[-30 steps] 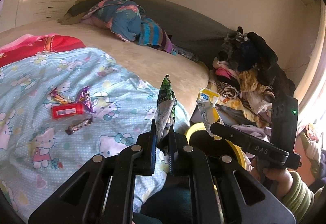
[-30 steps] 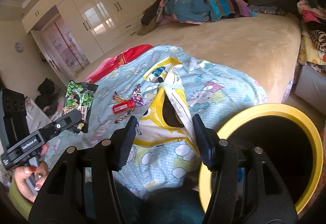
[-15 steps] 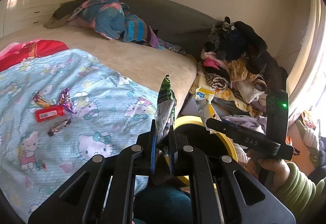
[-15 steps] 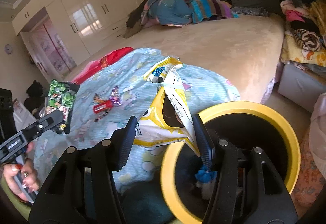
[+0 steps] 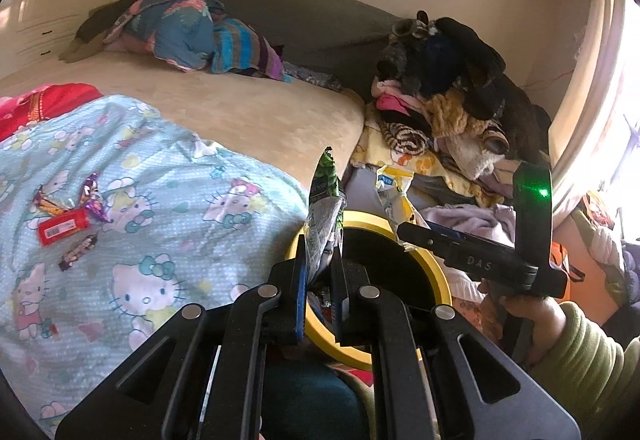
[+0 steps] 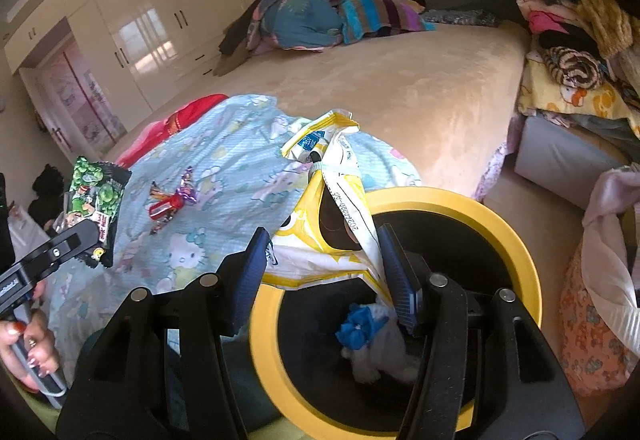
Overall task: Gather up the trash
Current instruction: 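Lower both held items into the bin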
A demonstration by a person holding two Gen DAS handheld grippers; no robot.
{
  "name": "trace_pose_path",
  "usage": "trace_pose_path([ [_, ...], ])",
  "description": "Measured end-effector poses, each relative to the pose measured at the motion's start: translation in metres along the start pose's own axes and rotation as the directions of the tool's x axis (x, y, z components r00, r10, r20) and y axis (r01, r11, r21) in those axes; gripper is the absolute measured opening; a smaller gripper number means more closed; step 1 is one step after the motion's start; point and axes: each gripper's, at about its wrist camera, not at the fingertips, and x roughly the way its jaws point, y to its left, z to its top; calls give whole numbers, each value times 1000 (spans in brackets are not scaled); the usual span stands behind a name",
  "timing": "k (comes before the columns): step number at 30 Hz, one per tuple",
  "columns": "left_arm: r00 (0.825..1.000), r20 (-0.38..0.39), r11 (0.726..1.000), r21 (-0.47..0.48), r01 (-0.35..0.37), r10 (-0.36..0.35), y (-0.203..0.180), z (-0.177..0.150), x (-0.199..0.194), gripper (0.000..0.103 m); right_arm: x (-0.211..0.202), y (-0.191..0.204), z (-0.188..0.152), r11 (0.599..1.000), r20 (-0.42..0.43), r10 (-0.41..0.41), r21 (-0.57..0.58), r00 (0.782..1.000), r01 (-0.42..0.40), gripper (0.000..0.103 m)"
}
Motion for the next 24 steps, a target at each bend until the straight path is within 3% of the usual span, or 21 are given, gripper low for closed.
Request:
trace_pose_path([
  [13,996,-86,997,66,41,-35,-30,-20,37,9,10,-29,-8,997,-37,-42,58,998,44,48],
  [24,985,-165,996,56,69,-59,-37,-36,72,9,16,-52,-12,993,-60,-45,106,997,51,49],
])
